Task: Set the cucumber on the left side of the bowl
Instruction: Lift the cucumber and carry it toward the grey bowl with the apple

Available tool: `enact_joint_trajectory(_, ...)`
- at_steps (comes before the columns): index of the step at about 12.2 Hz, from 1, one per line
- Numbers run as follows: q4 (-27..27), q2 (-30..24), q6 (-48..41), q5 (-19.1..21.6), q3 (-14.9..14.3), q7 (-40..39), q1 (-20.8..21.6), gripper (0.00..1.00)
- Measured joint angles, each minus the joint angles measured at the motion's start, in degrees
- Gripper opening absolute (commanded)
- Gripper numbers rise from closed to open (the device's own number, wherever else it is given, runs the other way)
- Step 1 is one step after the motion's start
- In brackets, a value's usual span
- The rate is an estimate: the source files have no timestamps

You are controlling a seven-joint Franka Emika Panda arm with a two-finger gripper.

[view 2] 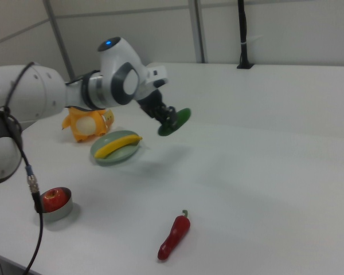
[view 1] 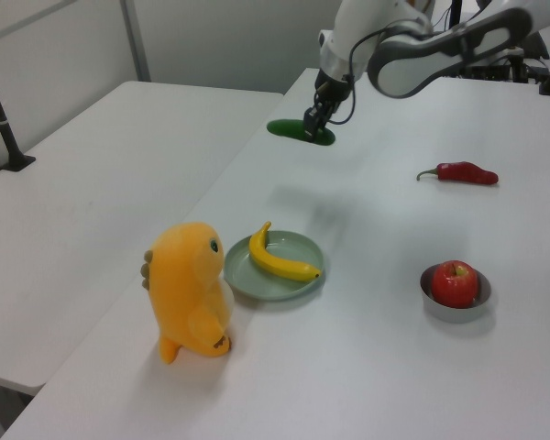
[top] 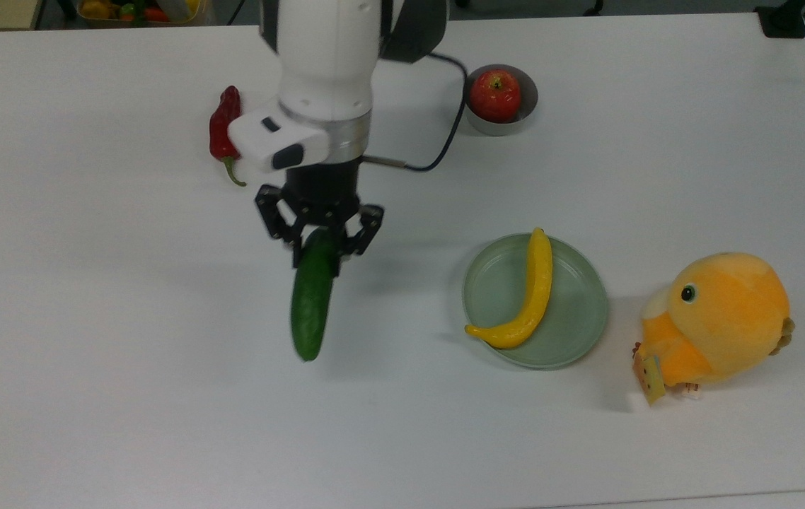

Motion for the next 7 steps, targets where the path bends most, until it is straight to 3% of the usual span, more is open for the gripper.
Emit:
enact_joint_trajectory(2,-6.21,-5.06,-2.20,2.01,2.02,0.29,1.72,0.01)
enact_joint_trajectory(7,-16.28,-12.05,-5.60,3.22,2.37,1.00,9.52,0.03)
